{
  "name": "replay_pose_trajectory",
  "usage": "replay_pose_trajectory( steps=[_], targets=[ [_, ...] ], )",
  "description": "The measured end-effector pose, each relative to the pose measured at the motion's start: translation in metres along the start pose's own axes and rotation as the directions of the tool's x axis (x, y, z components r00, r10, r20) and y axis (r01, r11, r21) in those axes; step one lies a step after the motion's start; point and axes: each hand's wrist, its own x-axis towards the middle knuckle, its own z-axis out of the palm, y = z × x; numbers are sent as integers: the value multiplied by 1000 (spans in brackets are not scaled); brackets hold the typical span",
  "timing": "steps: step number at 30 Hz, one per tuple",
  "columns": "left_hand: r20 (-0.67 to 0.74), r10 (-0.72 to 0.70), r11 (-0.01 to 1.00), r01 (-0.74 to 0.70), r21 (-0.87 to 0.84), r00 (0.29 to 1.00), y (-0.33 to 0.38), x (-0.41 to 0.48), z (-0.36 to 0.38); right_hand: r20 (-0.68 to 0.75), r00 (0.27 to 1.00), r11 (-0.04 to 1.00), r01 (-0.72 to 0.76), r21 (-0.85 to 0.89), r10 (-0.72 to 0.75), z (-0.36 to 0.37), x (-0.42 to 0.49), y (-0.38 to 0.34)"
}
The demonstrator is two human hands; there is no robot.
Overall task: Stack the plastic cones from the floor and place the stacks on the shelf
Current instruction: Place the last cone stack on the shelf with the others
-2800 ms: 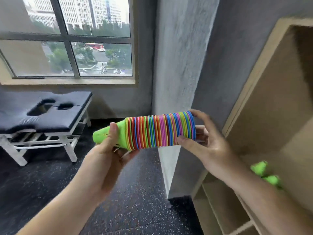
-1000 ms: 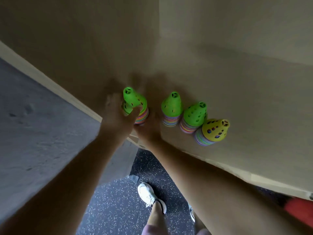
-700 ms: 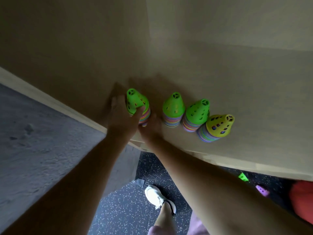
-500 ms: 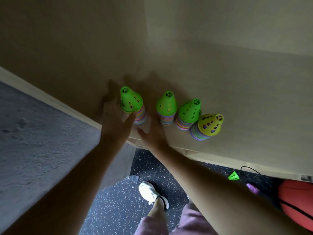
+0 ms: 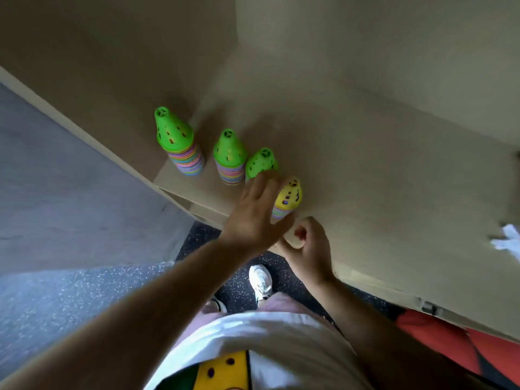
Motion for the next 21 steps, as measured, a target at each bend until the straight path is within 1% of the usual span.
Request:
replay_pose_trajectory(
  steps=[3,5,7,10,12,15,17,19,21],
  targets=[
    [76,-32,996,25,82,997,5,15,18,-36,998,994,-47,-101,44,-2,13,31],
    [103,-85,992,75,102,991,6,21,26,17,999,981,-47,-190,51,3,29,43],
    [90,-114,991,107,79,989,6,25,29,110,992,976,-41,-213,65,8,47,50],
    [52,-118,991,114,68,992,3,24,26,258,964,986,-12,-166,56,16,70,50],
    [22,-124,991,122,60,992,-1,18,23,306,951,993,2,-116,33,24,76,51],
    [-35,-165,986,164,-21,986,-5,6,22,307,950,999,-51,-17,54,39,73,55],
    [-81,-174,982,168,-83,981,-6,0,21,289,954,994,-94,52,75,47,69,58],
    [-104,-193,976,180,-124,976,-6,-7,18,268,961,992,-93,82,68,50,63,56],
    [-98,-228,966,212,-148,969,-2,-13,11,248,968,991,-61,122,29,46,53,44]
  ],
)
